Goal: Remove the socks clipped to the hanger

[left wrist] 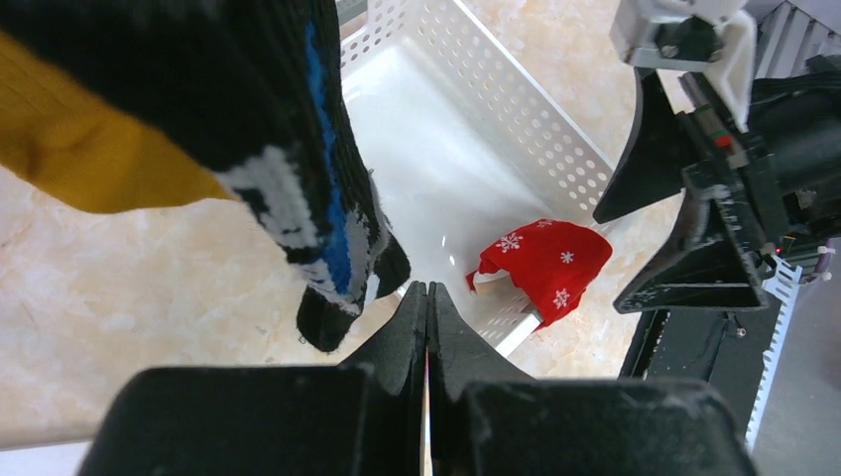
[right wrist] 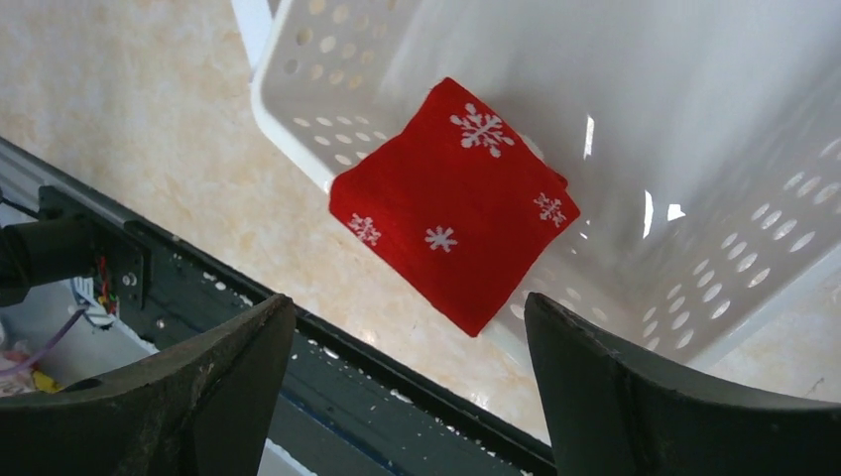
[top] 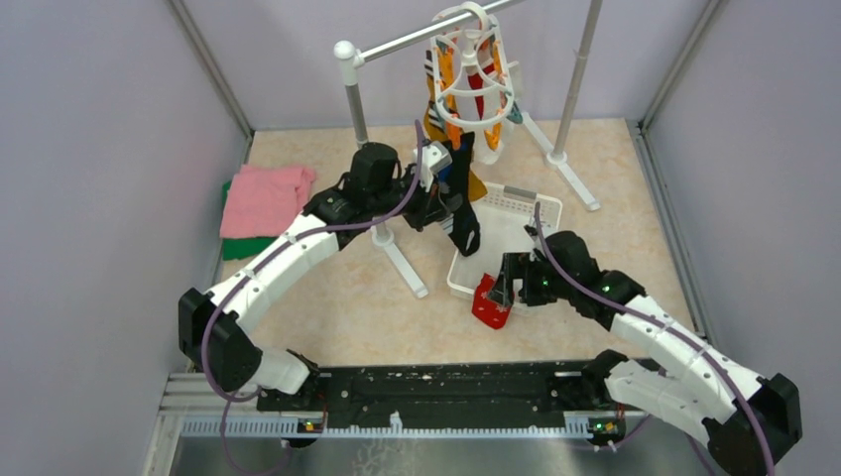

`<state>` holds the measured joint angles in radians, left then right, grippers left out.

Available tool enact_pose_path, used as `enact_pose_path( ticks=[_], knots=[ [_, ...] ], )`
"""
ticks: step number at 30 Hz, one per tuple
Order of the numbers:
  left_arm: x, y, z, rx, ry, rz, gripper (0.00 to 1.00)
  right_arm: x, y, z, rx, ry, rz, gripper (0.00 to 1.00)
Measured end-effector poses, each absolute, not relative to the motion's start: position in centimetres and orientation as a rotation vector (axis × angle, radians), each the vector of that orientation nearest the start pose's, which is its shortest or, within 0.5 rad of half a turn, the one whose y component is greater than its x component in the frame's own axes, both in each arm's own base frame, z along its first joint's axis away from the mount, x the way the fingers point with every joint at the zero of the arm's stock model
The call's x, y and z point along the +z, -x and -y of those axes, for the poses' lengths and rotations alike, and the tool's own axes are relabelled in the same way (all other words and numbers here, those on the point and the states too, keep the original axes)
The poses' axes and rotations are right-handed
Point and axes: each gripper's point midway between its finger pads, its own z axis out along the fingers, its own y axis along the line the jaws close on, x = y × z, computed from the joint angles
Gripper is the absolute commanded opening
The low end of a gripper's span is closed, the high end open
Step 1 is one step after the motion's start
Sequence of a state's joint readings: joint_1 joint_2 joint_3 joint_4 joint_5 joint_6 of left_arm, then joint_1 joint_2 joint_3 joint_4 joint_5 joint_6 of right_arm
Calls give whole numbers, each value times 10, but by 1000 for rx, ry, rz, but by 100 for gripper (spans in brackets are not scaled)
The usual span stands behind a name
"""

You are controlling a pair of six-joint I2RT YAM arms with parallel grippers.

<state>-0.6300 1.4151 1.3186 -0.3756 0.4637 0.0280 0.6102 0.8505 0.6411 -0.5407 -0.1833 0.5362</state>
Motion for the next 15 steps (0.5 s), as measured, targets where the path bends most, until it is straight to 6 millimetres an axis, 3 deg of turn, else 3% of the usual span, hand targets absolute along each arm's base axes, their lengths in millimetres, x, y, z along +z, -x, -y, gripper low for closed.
enact_pose_path(
  ticks=[12, 13, 15],
  knots=[
    [273, -283, 305, -859, -963, -1846, 0, 97, -198, -196, 702, -8, -2530, 68],
    [274, -283, 305, -860, -964, -1842, 0, 92, -199, -198, 700, -20, -2547, 64],
    [276, -282, 305, -861, -965, -1837, 0, 84, -199, -199, 692, -33, -2577, 46]
  ],
)
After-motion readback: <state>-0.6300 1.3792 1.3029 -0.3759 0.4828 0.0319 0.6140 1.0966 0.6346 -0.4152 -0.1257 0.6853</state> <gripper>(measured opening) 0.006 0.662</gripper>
